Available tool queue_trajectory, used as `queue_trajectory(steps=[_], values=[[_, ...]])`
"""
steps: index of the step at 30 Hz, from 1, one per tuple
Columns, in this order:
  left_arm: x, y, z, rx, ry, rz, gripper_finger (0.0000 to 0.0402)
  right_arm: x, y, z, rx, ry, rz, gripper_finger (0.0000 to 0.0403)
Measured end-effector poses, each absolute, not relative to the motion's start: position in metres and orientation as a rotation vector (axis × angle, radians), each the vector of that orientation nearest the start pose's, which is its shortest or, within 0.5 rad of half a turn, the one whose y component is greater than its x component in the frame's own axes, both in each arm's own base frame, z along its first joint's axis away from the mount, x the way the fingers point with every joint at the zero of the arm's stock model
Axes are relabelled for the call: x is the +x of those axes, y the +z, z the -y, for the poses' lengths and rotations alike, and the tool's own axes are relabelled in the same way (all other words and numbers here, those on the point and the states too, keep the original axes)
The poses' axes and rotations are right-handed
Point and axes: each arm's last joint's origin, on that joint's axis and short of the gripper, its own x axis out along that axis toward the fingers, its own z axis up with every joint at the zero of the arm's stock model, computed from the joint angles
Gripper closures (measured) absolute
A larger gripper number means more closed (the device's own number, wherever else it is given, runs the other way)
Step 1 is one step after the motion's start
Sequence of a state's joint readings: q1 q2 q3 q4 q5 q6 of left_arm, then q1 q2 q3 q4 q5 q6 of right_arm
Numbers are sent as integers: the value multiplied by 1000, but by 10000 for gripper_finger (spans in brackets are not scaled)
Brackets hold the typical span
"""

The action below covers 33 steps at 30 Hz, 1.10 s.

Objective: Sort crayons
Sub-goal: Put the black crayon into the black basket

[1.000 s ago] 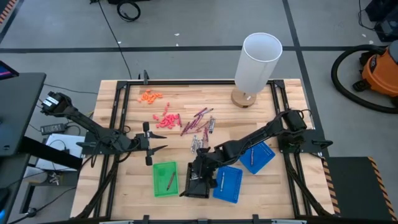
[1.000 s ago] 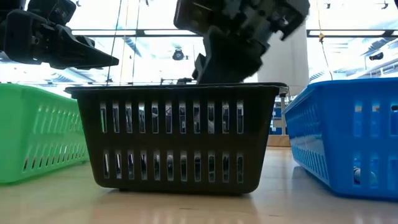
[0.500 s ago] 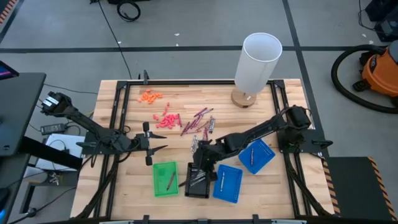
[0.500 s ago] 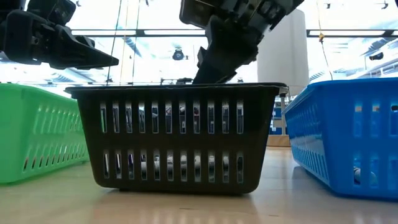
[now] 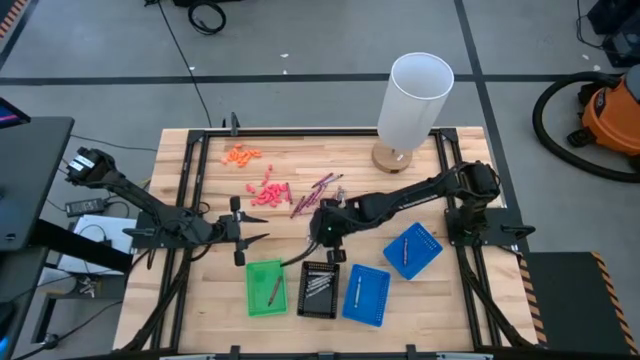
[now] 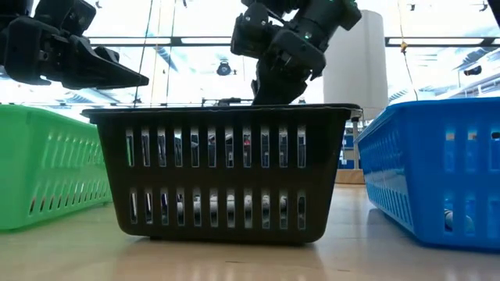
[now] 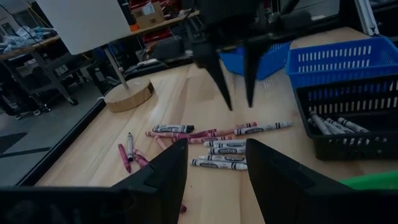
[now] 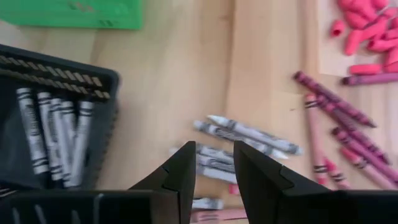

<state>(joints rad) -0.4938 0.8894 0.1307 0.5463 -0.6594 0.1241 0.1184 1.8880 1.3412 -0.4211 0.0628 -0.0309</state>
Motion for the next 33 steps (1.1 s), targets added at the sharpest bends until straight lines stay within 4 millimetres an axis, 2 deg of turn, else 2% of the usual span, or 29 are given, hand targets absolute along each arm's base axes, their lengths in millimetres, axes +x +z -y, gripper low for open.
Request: queue_trajectory(steps=[9,18,20,23,29,33], values=[[150,160,60,230,154,-230,228,393,199,-12,-151,25,-1005,286],[149,159,60,205,158,-237,228,377,191,7,-210,16,-1199,286],[149,159,60,204,158,-237,228,376,189,12,-194,-32,-1222,286],[149,159,60,203,158,-236,228,374,185,27,-91,-230,-1239,286],[150,160,60,196,159,-224,228,371,185,47,339,-600,-1154,286],[150,161,61,194,158,-218,228,371,181,48,420,-721,-1123,285]])
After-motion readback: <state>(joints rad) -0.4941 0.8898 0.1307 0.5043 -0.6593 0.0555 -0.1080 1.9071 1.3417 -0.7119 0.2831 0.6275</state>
